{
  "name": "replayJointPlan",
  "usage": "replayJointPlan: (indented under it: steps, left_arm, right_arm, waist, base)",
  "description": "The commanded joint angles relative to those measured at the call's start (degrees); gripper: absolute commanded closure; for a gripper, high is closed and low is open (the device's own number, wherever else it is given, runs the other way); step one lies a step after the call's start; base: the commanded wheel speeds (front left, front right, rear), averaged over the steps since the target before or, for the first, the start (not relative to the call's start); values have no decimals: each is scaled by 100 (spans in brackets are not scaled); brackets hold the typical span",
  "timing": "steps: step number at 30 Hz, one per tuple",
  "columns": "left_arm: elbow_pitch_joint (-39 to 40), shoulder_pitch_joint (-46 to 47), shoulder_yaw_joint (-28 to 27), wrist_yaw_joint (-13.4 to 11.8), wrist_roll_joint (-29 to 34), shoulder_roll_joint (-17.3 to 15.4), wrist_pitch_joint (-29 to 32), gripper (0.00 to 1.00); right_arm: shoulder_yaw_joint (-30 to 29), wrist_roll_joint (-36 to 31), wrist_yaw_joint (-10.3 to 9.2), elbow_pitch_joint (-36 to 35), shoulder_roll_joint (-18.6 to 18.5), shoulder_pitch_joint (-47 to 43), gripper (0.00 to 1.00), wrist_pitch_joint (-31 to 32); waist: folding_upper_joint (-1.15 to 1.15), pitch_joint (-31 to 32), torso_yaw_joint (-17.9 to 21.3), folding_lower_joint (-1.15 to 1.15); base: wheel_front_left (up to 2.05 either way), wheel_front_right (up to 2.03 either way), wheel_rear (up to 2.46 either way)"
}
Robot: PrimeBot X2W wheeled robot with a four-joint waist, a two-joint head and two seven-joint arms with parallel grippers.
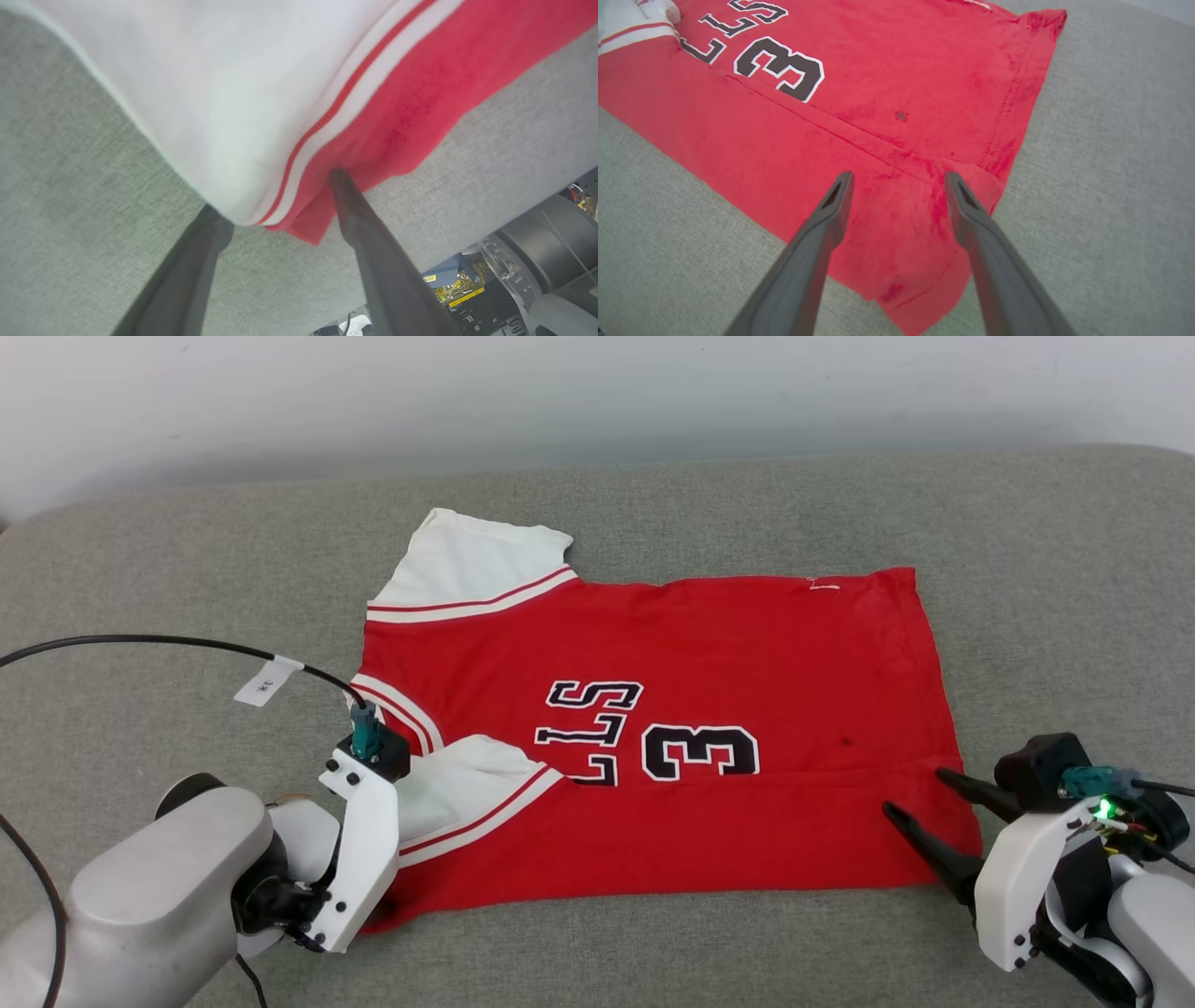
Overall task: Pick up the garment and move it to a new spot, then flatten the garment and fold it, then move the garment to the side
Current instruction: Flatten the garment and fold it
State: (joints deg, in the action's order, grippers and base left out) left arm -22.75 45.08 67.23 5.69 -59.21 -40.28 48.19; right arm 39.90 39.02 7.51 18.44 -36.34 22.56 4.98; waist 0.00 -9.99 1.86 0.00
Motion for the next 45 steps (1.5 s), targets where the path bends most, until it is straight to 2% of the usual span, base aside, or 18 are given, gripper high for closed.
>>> replayJointPlan:
  steps: [1, 6, 9, 12, 15, 19, 21, 25, 32, 40, 41, 42, 45]
  left_arm:
    - [-117, -165, 102, 29, -30, 81, -10, 100]
    - [-143, -200, 84, 96, -132, 103, -127, 100]
    - [-120, -127, 54, 128, -130, 100, -234, 100]
    - [-22, -40, 77, 144, -137, 95, -287, 100]
    - [65, 23, 107, 155, -117, 57, -316, 100]
    - [138, 58, 119, 163, -179, 51, -336, 100]
    - [184, 96, 139, 162, -160, 52, -344, 100]
    - [244, 164, 159, 162, -122, 84, -404, 100]
    - [313, 374, 223, 170, 0, 172, -479, 100]
    - [305, 409, 315, 168, -44, 144, -565, 100]
    - [298, 396, 329, 169, -53, 128, -584, 100]
    - [284, 376, 340, 169, -64, 113, -602, 100]
    - [242, 306, 368, 168, -108, 66, -643, 100]
  right_arm:
    - [57, -39, -4, -66, -82, 114, 0, 46]
    - [210, 16, -4, -375, -427, 434, 0, 271]
    - [314, 182, -4, -661, -822, 711, 0, 638]
    - [563, 375, -4, -900, -1220, 945, 0, 1198]
    - [863, 706, -4, -1063, -1573, 1224, 0, 2019]
    - [1089, 929, -4, -1013, -1711, 1461, 0, 2777]
    - [1266, 1069, -4, -912, -1683, 1539, 0, 3242]
    - [1474, 1135, -4, -568, -1485, 1677, 0, 3765]
    - [1601, 1322, -4, 43, -997, 1396, 0, 3767]
    - [2168, 1675, 30, 123, -583, 882, 0, 3598]
    - [2197, 1677, 31, 113, -578, 902, 70, 3515]
    - [2191, 1691, 31, 108, -578, 938, 100, 3429]
    - [2189, 1581, 17, 90, -721, 1156, 100, 3160]
  waist:
    - [0, 17, 9, 0]
    - [0, 165, -8, 0]
    - [0, 252, -52, 0]
    - [0, 310, -115, 0]
    - [0, 327, -168, 0]
    - [0, 307, -216, 0]
    - [0, 274, -251, 0]
    - [0, 143, -348, 0]
    - [0, -148, -551, 0]
    - [0, -296, -573, 0]
    - [0, -288, -558, 0]
    - [0, -265, -540, 0]
    - [0, -147, -475, 0]
  base:
    - [0, 0, 0]
    - [0, 0, 0]
    - [0, 0, 0]
    - [0, 0, 0]
    - [0, 0, 0]
    - [0, 0, 0]
    - [0, 0, 0]
    - [0, 0, 0]
    - [0, 0, 0]
    - [0, 0, 0]
    - [0, 0, 0]
    - [0, 0, 0]
    - [0, 0, 0]
